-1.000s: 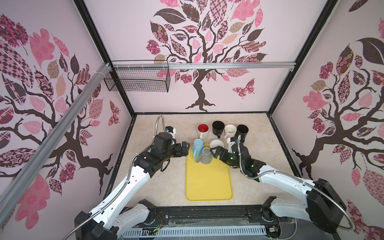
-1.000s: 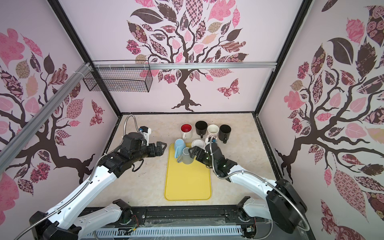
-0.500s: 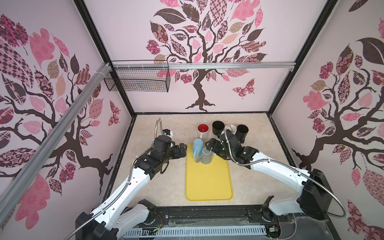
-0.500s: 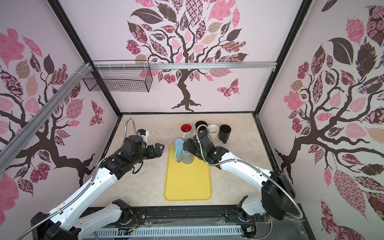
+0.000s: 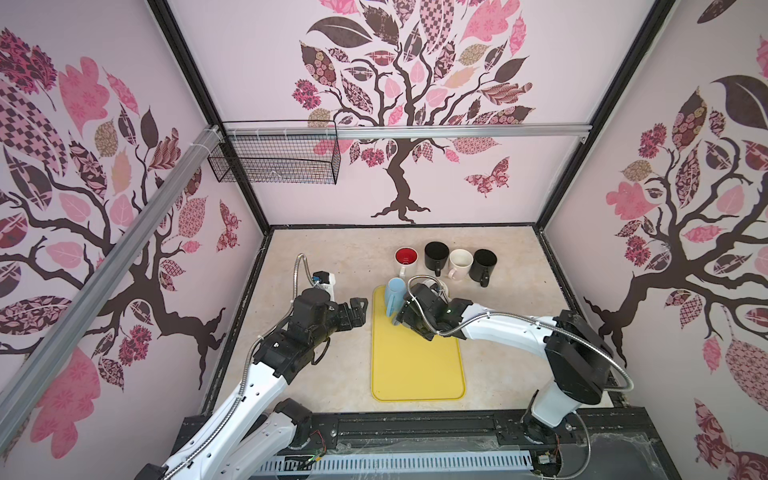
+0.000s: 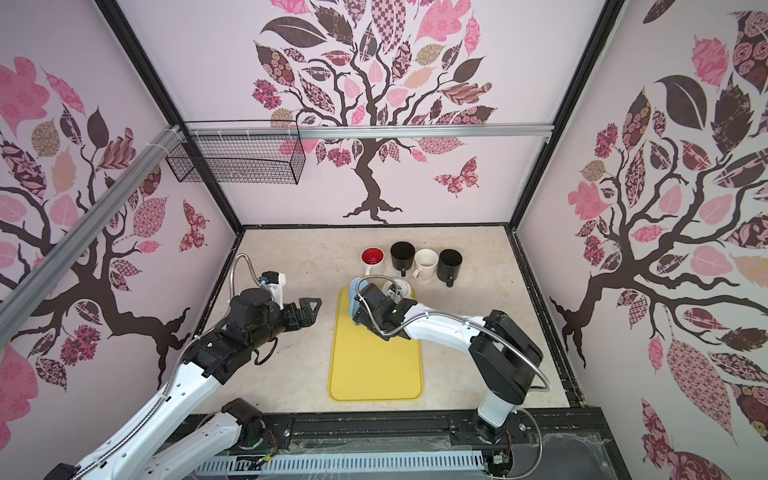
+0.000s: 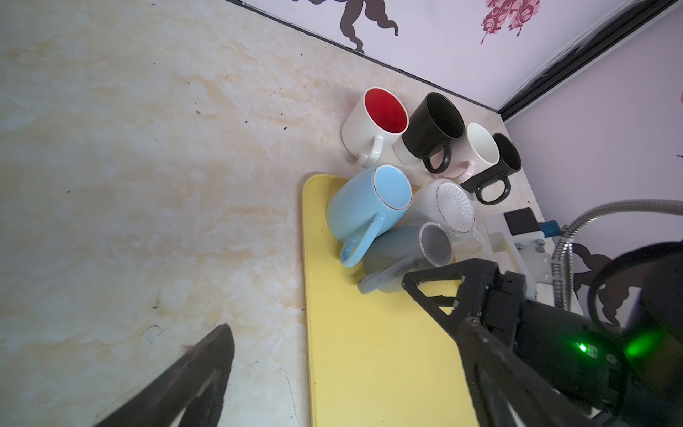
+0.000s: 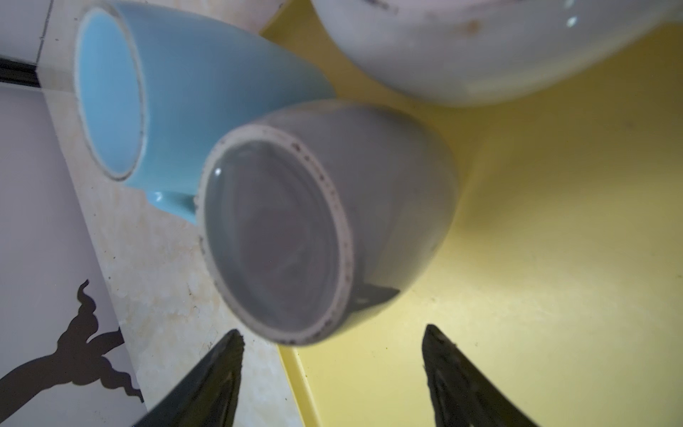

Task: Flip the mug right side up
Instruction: 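Lower the right gripper onto the upturned grey mug's base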

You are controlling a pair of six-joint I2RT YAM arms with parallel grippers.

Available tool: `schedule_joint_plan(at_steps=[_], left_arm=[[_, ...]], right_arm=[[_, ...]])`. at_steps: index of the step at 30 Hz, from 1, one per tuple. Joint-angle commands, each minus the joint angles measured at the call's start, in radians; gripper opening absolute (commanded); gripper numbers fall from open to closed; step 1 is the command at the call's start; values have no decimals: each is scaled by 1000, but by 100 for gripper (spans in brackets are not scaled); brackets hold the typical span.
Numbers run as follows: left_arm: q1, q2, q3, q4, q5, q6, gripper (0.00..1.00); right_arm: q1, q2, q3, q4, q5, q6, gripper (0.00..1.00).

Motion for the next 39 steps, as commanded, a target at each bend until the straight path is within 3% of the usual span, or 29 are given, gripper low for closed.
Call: schedule_joint_plan(at_steps=[1, 11, 25, 32, 35, 39], left_arm=[[4, -7, -30, 20, 2, -2, 97], [5, -6, -31, 14, 2, -2, 97], [4, 1, -34, 25, 24, -3, 97], [2, 7, -41, 41, 47, -3, 97], [3, 11, -41, 50, 51, -2, 97], [3, 24, -43, 64, 70, 3, 97]], right_arm=[[0, 74, 100, -92, 30, 85, 78], [-4, 175, 177, -155, 30, 145, 78], [-2, 2, -15, -208, 9, 135, 75], [-3, -222, -152, -236, 47, -37, 75], [-3, -321, -236, -93, -22, -239, 75], [-3, -361, -210, -148, 43, -383, 70]])
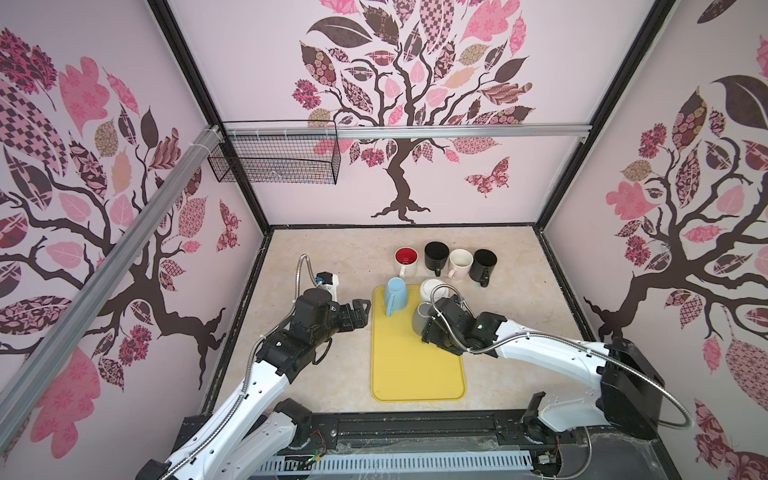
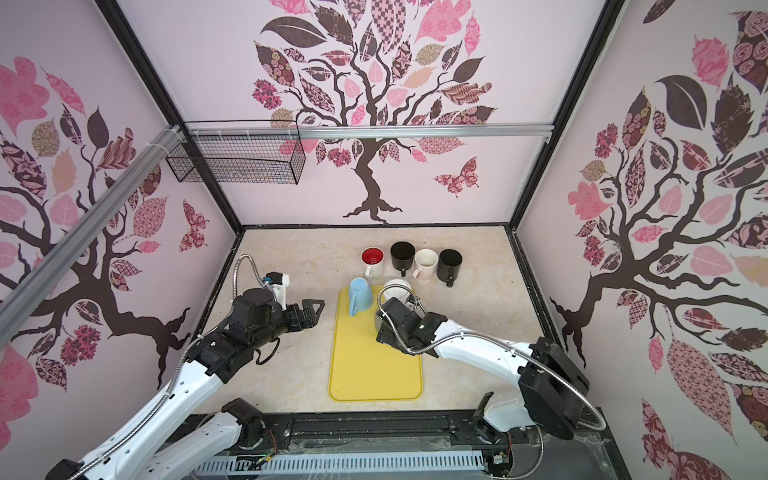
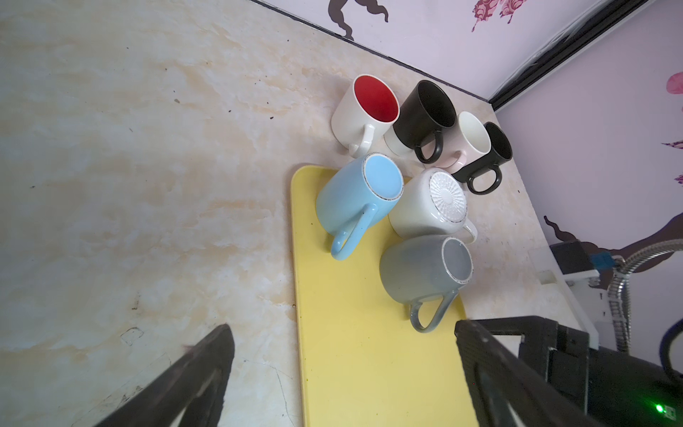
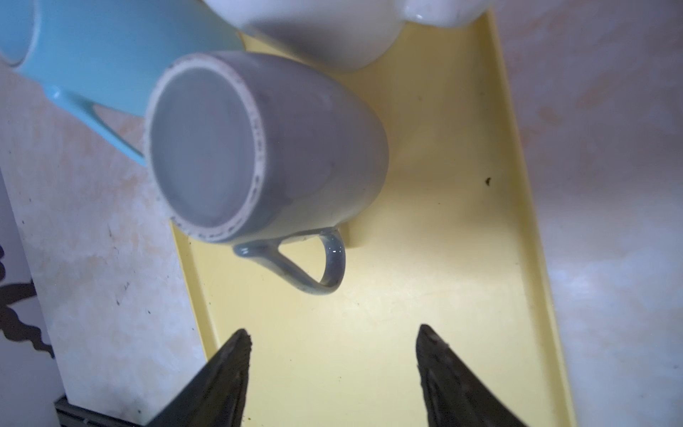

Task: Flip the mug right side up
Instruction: 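Lower the right gripper onto the upturned grey mug's base, then grasp the grey mug with the right gripper and lift it off the tray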

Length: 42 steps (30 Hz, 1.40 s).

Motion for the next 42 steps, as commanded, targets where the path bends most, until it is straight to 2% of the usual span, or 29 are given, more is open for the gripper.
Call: schedule_joint_plan(at_steps=[1, 8, 13, 27, 42], left_arm=[[2, 7, -30, 34, 23, 4, 97], [3, 21, -36, 54, 37, 2, 97], [3, 26, -38, 56, 45, 5, 97], [3, 38, -36, 60, 56, 8, 97], [3, 40, -39, 62, 63, 9, 96]], right_arm=[[-2, -24, 58, -35, 57, -184, 69], [-2, 67, 174, -148, 126, -265, 63], [-2, 137, 172, -126, 88, -263, 61], [-2, 244, 153, -70, 102, -234, 51], [-3, 274, 171, -55, 134, -256, 46]])
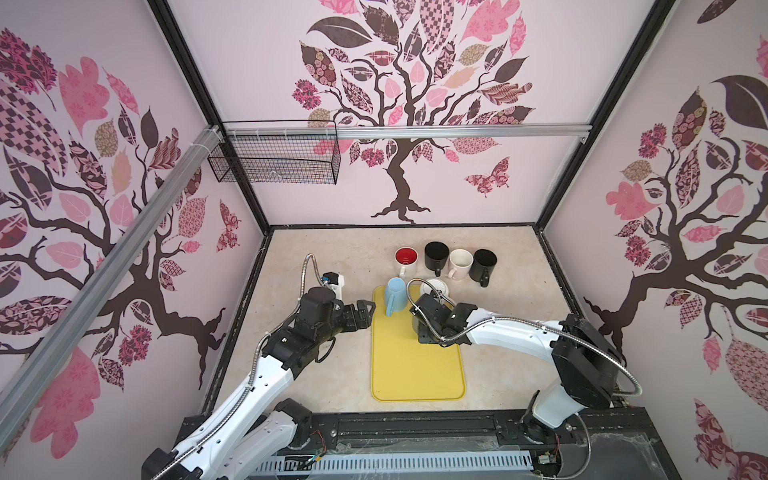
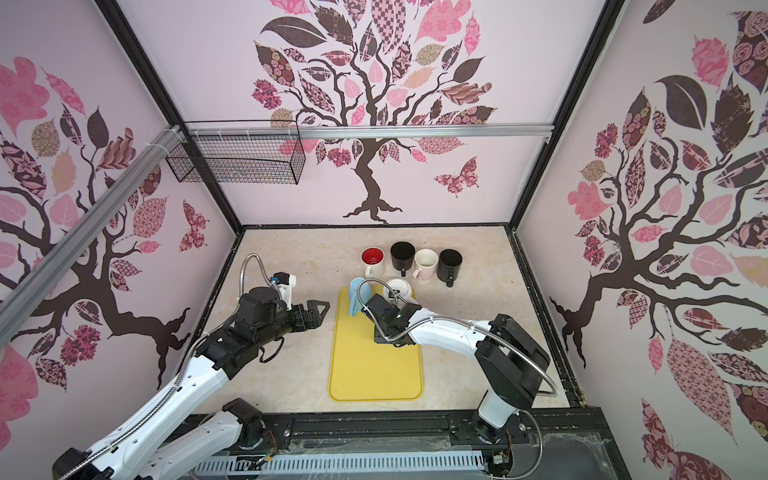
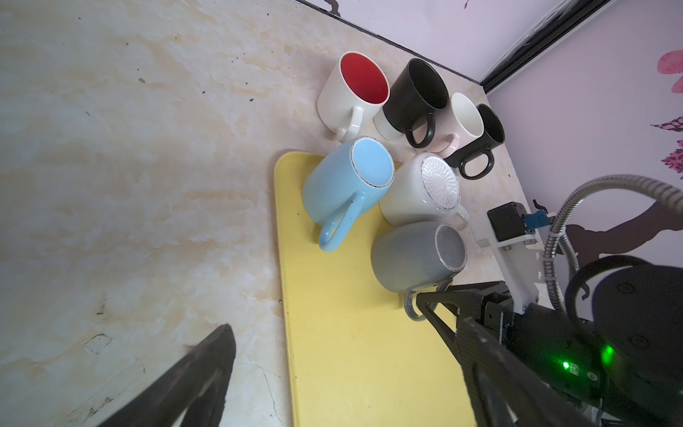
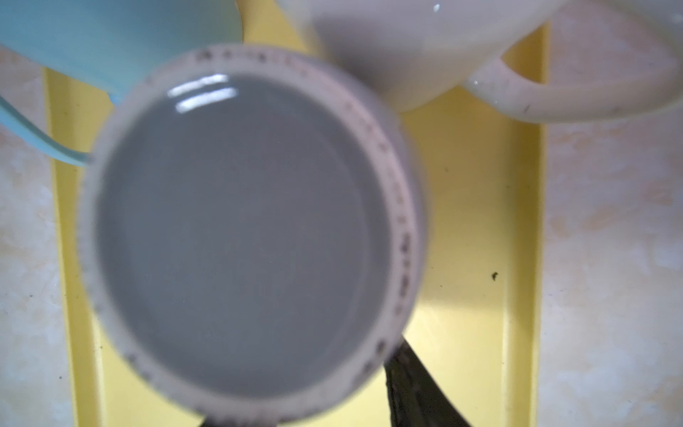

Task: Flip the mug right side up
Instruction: 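Grasp the grey mug with the right gripper and lift it off the tray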

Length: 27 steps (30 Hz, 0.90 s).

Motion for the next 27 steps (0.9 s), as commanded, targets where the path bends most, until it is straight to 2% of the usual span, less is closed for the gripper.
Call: schedule_joint_plan(at_steps=[1, 9, 19, 27], left_arm=[[2, -1, -25, 30, 7, 8, 96], [2, -6, -26, 29, 10, 6, 96], [2, -4, -25, 31, 14, 6, 96], [1, -1, -27, 31, 18, 7, 96]], right_arm=[[-4, 21, 27, -6, 38, -16, 45], [-6, 56, 38, 17, 28, -32, 40], [-13, 53, 40, 24, 31, -47, 29], [-12, 36, 48, 12, 31, -77, 3]])
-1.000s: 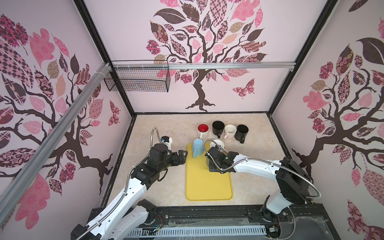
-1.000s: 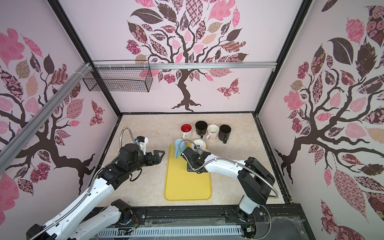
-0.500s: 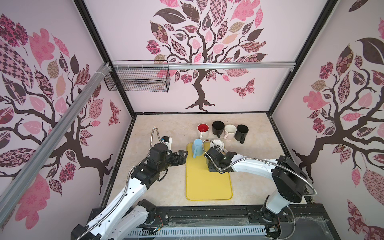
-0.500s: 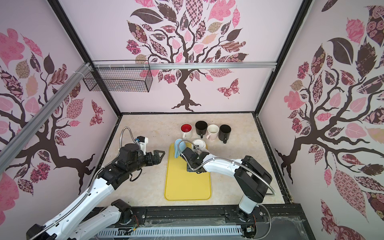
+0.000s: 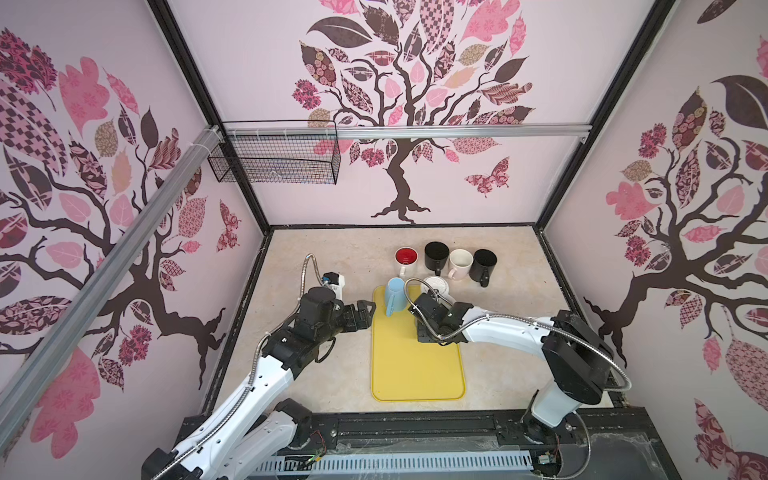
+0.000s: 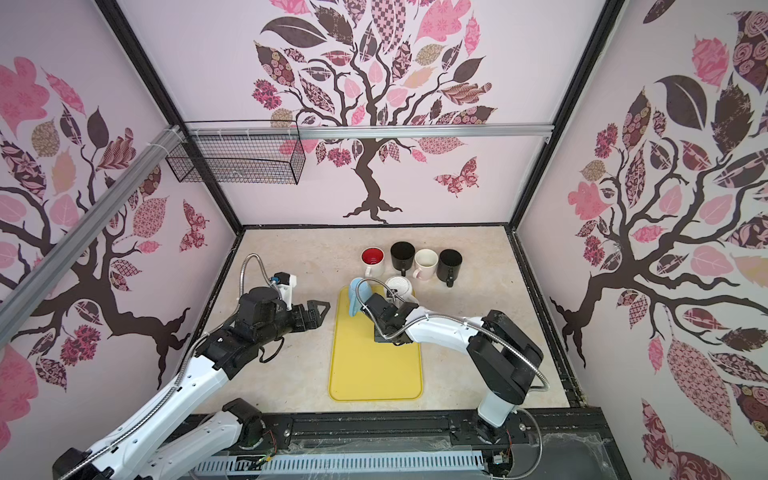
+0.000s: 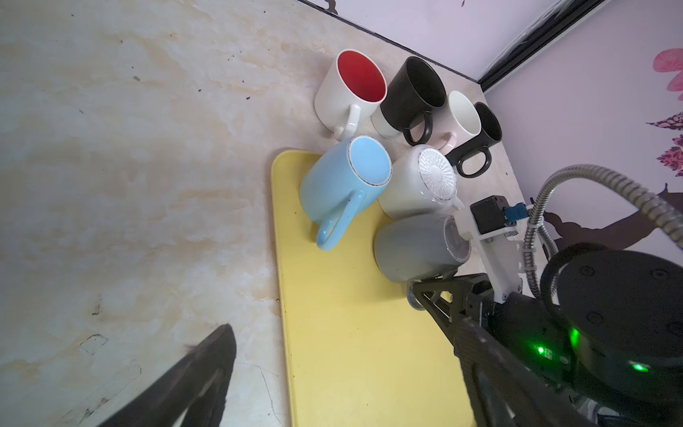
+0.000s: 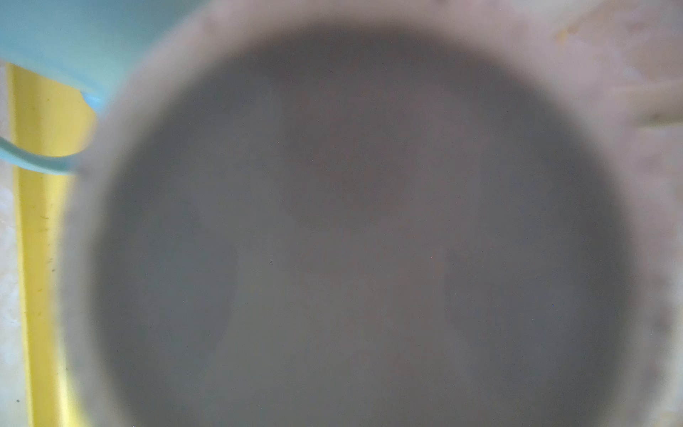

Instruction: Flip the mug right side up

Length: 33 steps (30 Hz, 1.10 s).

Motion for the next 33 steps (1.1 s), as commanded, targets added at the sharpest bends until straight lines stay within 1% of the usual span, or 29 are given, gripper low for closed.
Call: schedule_joint_plan(at_steps=[1, 9, 15, 18, 21, 26, 29, 31, 33], left_arm=[[1, -2, -27, 31, 6, 6, 96], [1, 10, -25, 32, 3, 6, 95], [1, 11, -26, 29, -1, 3, 95], [1, 8, -27, 27, -1, -3, 95], [1, -2, -25, 28, 13, -17, 94], [1, -108, -71, 84, 58, -81, 94], [3, -157, -92, 108, 114, -113, 94], [2, -179, -98, 114, 174, -135, 93], [1, -213, -138, 188, 235, -184, 93]], right_arm=[[-3, -12, 36, -10, 19, -22, 1], [12, -80, 15, -8, -12, -61, 0], [21, -189, -6, 3, -55, -89, 0], [21, -293, -45, 78, -111, -113, 0], [21, -419, -103, 205, -180, -135, 0], [22, -585, -161, 357, -202, -155, 0], [19, -629, -153, 400, -234, -196, 0], [18, -640, -148, 434, -274, -212, 0], [17, -648, -160, 497, -351, -238, 0]])
